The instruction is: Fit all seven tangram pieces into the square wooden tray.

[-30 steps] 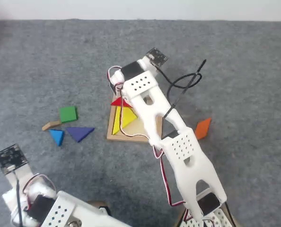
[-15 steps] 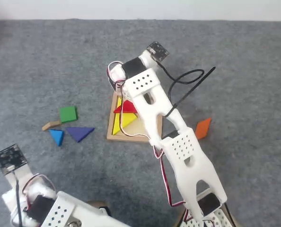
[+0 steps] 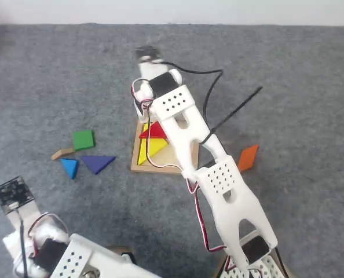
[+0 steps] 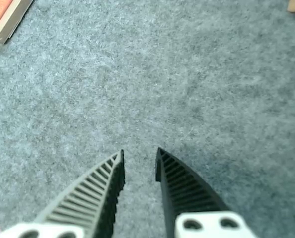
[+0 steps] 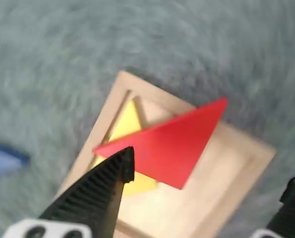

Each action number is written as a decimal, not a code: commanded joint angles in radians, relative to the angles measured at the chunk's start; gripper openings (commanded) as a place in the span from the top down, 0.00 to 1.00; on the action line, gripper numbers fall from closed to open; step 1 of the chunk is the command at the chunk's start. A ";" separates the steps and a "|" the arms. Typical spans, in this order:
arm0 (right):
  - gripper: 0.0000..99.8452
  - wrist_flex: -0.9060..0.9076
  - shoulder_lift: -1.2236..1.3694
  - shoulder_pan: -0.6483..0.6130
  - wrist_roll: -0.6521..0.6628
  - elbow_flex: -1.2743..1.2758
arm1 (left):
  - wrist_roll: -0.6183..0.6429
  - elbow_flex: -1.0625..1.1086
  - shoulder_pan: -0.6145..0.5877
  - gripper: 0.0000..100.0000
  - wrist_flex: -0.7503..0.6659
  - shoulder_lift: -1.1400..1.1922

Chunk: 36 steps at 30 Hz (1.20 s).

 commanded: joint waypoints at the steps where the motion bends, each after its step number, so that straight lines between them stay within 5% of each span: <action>1: 0.55 0.058 -0.036 -0.027 0.295 -0.164 | -0.009 -0.008 -0.006 0.90 0.006 -0.015; 5: 0.55 0.047 -0.007 -0.025 0.540 -0.118 | -0.009 -0.008 -0.006 0.90 0.006 -0.015; 7: 0.55 0.041 0.027 0.002 0.560 -0.083 | -0.009 -0.008 -0.006 0.90 0.006 -0.015; 18: 0.55 -0.245 0.096 0.071 0.092 -0.084 | -0.009 -0.008 -0.008 0.90 0.006 -0.015; 36: 0.55 -0.122 0.185 0.150 0.173 -0.097 | -0.009 -0.007 -0.008 0.90 0.006 -0.015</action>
